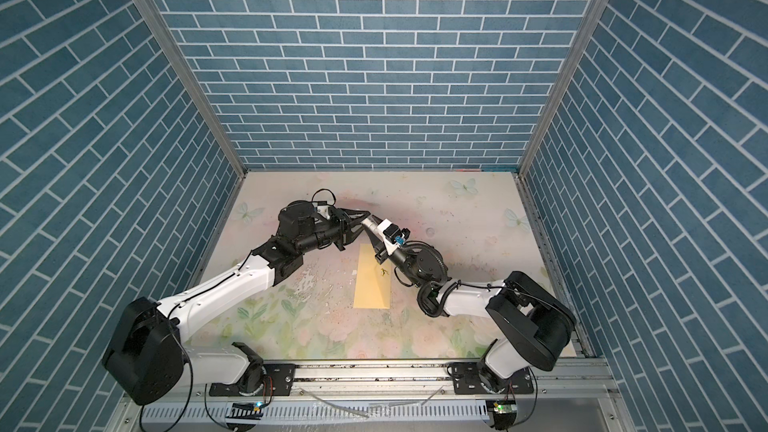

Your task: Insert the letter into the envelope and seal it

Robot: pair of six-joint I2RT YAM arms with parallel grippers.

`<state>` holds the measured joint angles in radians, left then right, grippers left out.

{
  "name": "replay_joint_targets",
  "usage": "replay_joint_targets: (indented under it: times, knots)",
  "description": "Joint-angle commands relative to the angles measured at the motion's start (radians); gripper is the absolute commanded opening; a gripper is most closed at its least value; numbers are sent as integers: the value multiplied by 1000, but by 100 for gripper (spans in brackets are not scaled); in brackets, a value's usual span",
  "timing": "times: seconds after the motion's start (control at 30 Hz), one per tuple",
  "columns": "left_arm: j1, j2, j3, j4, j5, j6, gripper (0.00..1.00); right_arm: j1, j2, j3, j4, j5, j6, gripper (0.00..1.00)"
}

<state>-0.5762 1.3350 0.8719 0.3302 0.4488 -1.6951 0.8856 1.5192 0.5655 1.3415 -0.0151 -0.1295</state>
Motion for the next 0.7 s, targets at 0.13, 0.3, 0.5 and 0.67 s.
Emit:
replay_joint_targets:
  times: [0.13,0.3,0.5,0.67]
  knots:
    - [-4,-16,-36,94,17,-46,0,12,24,56,52,36,-41,9]
    - [-3,-26,-50,87,-9,19,29,16,-40,57,-53,117,11,0]
    - [22,-107,9,-300,-164,428,66,15,-265,182,-777,214,170,0]
    - [26,-154,16,-535,-308,639,76,14,-311,337,-1323,159,290,0]
